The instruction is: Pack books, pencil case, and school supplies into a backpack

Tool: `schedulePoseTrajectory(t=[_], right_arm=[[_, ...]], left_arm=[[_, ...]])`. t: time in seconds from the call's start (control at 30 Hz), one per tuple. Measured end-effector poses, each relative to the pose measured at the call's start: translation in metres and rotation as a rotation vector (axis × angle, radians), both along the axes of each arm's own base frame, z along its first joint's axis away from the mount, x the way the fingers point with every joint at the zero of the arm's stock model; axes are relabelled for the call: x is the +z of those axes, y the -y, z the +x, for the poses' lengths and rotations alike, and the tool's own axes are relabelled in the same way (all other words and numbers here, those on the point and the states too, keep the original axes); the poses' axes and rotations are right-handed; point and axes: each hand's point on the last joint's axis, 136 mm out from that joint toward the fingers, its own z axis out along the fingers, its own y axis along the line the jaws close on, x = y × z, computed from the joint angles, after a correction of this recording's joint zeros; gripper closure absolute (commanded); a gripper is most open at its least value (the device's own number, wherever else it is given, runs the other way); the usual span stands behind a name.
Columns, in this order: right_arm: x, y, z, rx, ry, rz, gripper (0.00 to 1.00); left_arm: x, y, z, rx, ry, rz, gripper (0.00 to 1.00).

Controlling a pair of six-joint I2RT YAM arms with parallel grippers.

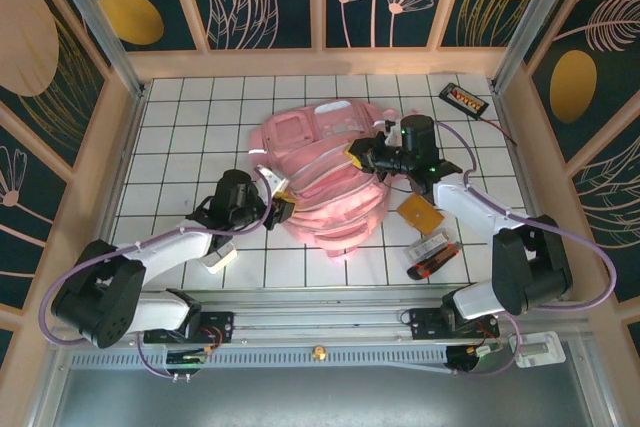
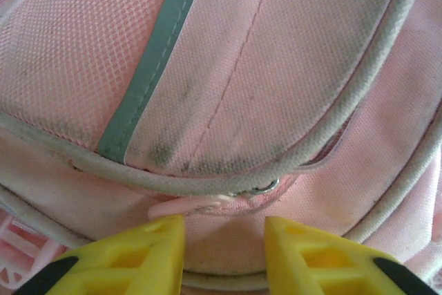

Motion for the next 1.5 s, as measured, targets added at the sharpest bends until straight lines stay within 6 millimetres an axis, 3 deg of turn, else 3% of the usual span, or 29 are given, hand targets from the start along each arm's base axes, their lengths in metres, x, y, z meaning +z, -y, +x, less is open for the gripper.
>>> schedulePoseTrajectory(t=[0.13, 0.33, 0.5, 0.77, 1.07, 1.3, 1.5], right_arm=[[-0.001, -0.001, 0.002, 0.001, 0.007, 0.003, 1.0], [-0.004, -0.002, 0.004, 0.002, 0.007, 0.0, 1.0], [-0.004, -0.002, 0.005, 0.013, 0.028, -0.005, 0.61], [-0.001, -0.008, 0.002, 0.052, 0.095, 0.02, 0.34], [0.0, -0.034, -0.015, 0.112, 0.114, 0.02, 0.28], [0.0, -0.033, -0.013, 0.09, 0.123, 0.008, 0.25], [0.005, -0.034, -0.014, 0.08, 0.135, 0.007, 0.24]], left_arm=[[0.004, 0.003, 0.002, -0.008, 0.014, -0.021, 1.0], [0.01, 0.007, 0.0, -0.022, 0.011, -0.053, 1.0], [0.021, 0.01, -0.005, -0.041, 0.012, -0.089, 1.0], [0.04, 0.013, -0.011, -0.051, 0.015, -0.151, 1.0], [0.056, 0.016, -0.014, -0.061, 0.014, -0.212, 1.0], [0.085, 0.015, -0.02, -0.075, 0.077, -0.261, 1.0], [0.087, 0.016, -0.023, -0.083, 0.068, -0.272, 1.0]])
